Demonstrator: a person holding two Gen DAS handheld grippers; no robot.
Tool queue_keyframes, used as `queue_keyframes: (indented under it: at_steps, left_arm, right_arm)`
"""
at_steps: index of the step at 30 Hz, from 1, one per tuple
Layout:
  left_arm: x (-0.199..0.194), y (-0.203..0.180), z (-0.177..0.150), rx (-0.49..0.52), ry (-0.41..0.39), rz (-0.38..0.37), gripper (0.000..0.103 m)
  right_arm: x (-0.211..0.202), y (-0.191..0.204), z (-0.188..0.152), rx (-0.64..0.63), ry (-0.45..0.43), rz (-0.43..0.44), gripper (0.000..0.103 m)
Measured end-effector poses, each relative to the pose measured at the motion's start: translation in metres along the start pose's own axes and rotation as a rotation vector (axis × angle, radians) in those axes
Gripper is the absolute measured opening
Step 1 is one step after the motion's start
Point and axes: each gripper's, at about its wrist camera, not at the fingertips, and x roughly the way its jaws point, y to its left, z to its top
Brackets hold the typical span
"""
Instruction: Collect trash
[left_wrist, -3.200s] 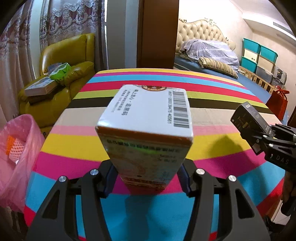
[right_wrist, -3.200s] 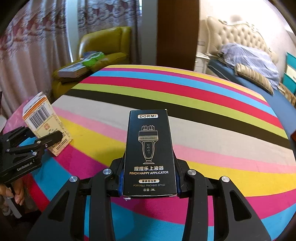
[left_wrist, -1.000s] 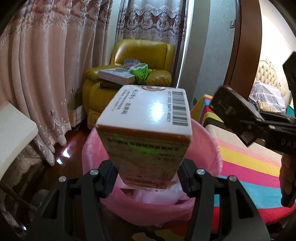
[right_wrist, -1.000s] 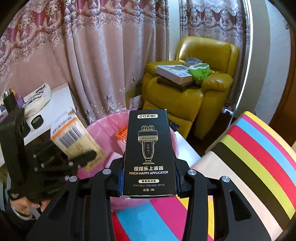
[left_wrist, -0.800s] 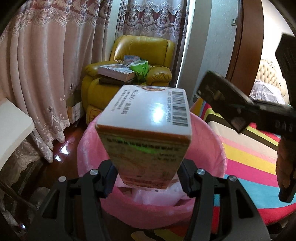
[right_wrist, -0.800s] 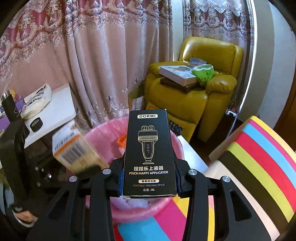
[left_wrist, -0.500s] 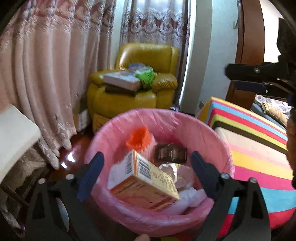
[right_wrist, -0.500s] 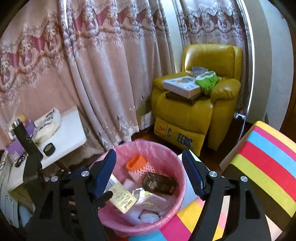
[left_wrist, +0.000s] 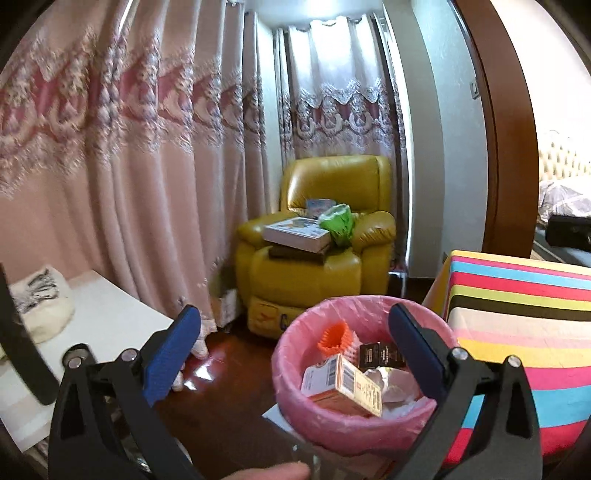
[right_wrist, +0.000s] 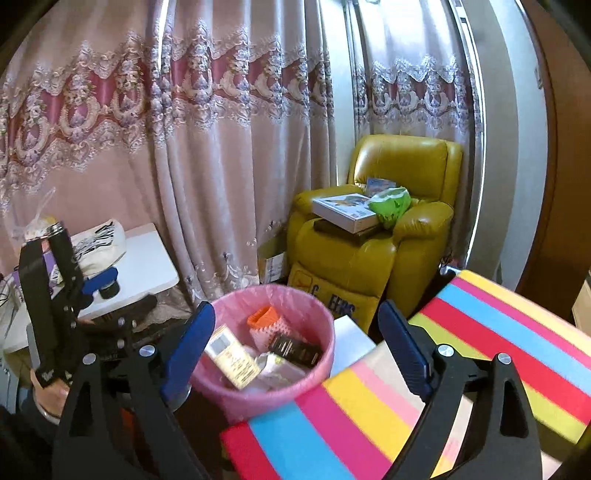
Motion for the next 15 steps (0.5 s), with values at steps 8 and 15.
queue_keyframes:
  at_steps: [8,15]
  left_arm:
    - [-0.034,-0.025,-0.033,0.039,0.048,-0.095,0.098]
    - [-0.031,-0.039,-0.062,0.014,0.096,-0.147,0.098]
  right_arm:
    - [-0.008,0.012,-0.063,-0.041,0.052,-0.036,0.085]
    - [-0.007,0.010,-0.097,-0.032,0.067,-0.067,0.085]
